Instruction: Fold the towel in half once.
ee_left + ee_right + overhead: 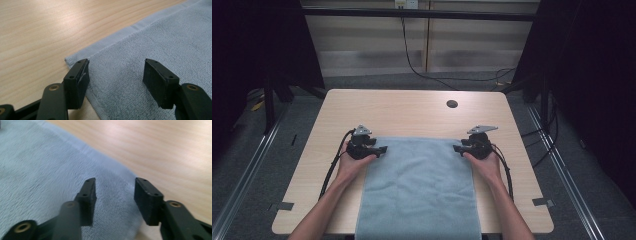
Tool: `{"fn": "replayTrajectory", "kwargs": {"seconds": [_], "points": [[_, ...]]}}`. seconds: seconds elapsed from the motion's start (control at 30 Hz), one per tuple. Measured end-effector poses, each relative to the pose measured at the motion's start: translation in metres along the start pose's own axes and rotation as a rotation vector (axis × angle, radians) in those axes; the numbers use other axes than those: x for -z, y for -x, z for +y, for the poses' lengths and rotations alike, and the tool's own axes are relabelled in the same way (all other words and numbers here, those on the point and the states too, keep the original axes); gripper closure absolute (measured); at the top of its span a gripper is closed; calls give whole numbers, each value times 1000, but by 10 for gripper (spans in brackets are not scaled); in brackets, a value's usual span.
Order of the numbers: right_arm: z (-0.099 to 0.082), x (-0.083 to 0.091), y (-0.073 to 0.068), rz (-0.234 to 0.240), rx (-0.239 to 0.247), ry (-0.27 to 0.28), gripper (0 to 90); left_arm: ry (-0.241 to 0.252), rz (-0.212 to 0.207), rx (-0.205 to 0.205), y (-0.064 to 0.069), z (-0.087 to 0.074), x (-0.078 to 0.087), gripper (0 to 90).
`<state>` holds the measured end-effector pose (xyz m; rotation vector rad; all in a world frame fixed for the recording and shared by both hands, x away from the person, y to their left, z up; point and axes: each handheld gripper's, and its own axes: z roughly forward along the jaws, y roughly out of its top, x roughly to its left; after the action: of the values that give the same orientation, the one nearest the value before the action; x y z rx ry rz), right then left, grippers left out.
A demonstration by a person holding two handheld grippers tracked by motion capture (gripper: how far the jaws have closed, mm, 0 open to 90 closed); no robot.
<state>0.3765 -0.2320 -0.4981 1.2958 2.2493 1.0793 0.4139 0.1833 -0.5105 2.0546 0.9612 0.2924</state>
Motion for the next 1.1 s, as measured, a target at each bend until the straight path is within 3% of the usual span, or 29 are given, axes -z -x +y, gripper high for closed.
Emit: {"fn": "replayTrajectory", "kwargs": {"seconds": [0.13,0.2,0.3,0.4,0.5,0.6,0.77,0.8,0.97,1.03,1.1], "points": [[3,-5,7,-38,-7,-15,442,4,-18,35,-5,2,-3,374],[1,-10,12,-32,-22,-20,427,-1,0,15,-2,3,-3,374],[-1,-12,12,-23,-22,-7,423,-20,32,-46,4,3,-5,373],[-2,-14,4,-49,33,-31,426,-26,27,-80,6,2,-4,398],[-2,-13,-1,-46,46,-46,465,-27,2,-99,7,0,0,538],[-4,-9,-3,-30,59,-46,604,-36,-26,-110,10,-1,3,663],[-7,-4,-6,-1,53,-48,757,-32,-99,-73,10,-2,2,807],[-7,-4,-6,7,47,-50,794,-35,-97,-66,10,-2,3,818],[-7,-4,-3,51,15,-34,822,-22,-137,-22,6,-3,5,834],[-6,-2,0,87,-32,-6,826,-10,-152,-4,5,-2,7,835],[-3,1,-1,92,-34,10,829,4,-161,1,4,-1,11,835]]}}
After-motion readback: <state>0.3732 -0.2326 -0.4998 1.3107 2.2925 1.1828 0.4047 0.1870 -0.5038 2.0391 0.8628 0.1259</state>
